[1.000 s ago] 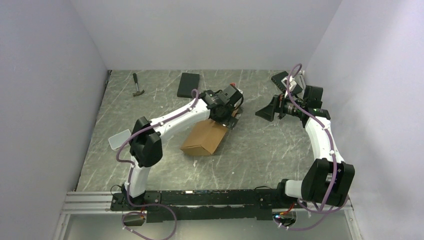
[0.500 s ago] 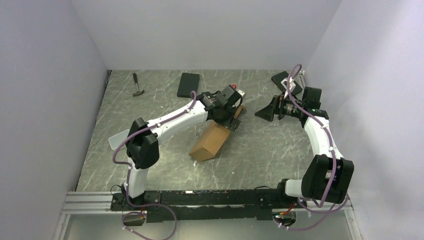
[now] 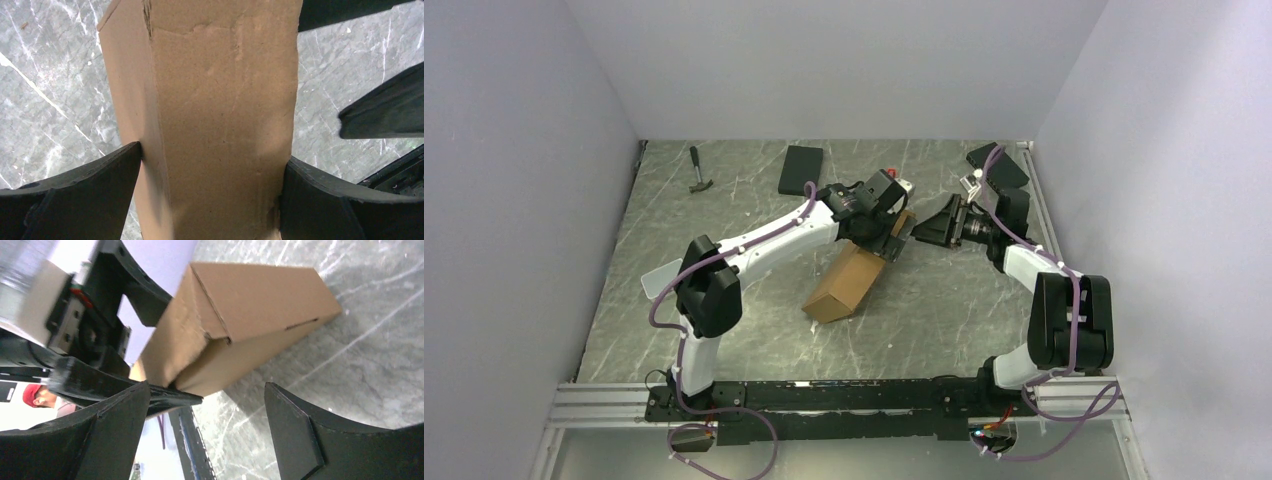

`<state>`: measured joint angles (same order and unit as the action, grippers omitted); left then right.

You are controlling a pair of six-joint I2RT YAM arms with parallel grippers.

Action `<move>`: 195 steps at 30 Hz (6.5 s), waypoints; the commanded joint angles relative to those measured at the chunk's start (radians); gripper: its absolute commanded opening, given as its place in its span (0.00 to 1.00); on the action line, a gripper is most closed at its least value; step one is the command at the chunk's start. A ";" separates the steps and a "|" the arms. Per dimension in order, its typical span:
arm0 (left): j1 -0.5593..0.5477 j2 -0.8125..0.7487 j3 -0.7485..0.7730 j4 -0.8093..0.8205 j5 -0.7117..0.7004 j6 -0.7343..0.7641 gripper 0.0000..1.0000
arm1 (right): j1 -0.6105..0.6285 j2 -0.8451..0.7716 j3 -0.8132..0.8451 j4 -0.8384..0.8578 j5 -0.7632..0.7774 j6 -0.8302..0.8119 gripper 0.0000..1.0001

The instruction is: Fold the paper box

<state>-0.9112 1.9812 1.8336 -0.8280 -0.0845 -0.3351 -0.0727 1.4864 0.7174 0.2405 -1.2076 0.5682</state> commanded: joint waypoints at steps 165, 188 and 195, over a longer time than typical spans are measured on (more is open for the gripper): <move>0.331 -0.783 -0.885 0.365 0.202 -0.249 0.90 | -0.003 -0.227 0.306 -0.871 0.610 -0.991 0.24; 0.390 -1.184 -0.778 0.177 0.121 0.004 1.00 | -0.144 -0.712 0.366 -0.718 0.786 -0.453 1.00; 0.390 -1.168 -0.784 0.199 0.118 0.056 0.99 | -0.144 -0.724 0.348 -0.706 0.784 -0.444 1.00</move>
<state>-0.5251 0.8078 1.0512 -0.6628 0.0467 -0.3355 -0.2146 0.7696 1.0760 -0.4992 -0.4553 0.0902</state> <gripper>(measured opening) 0.994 0.994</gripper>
